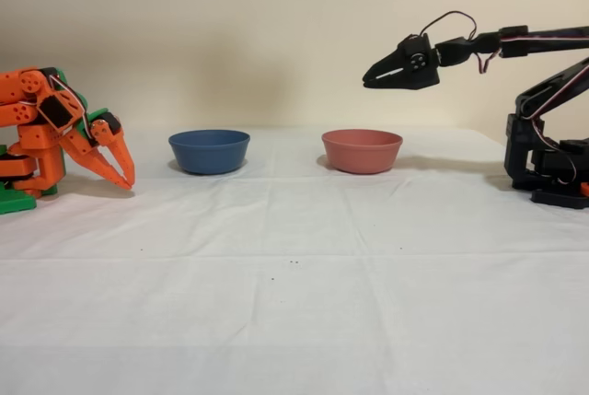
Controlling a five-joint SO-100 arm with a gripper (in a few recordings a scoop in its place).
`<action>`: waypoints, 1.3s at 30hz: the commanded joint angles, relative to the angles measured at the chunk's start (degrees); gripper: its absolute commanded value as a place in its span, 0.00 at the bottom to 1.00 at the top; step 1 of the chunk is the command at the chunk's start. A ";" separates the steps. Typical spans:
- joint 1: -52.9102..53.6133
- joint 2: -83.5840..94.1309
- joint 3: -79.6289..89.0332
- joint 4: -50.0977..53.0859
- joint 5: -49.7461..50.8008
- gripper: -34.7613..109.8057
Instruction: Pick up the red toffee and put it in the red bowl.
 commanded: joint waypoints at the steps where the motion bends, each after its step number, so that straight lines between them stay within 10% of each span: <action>1: -2.46 6.33 2.72 -2.11 3.43 0.25; 39: -16.52 40.61 31.29 26.54 33.66 0.25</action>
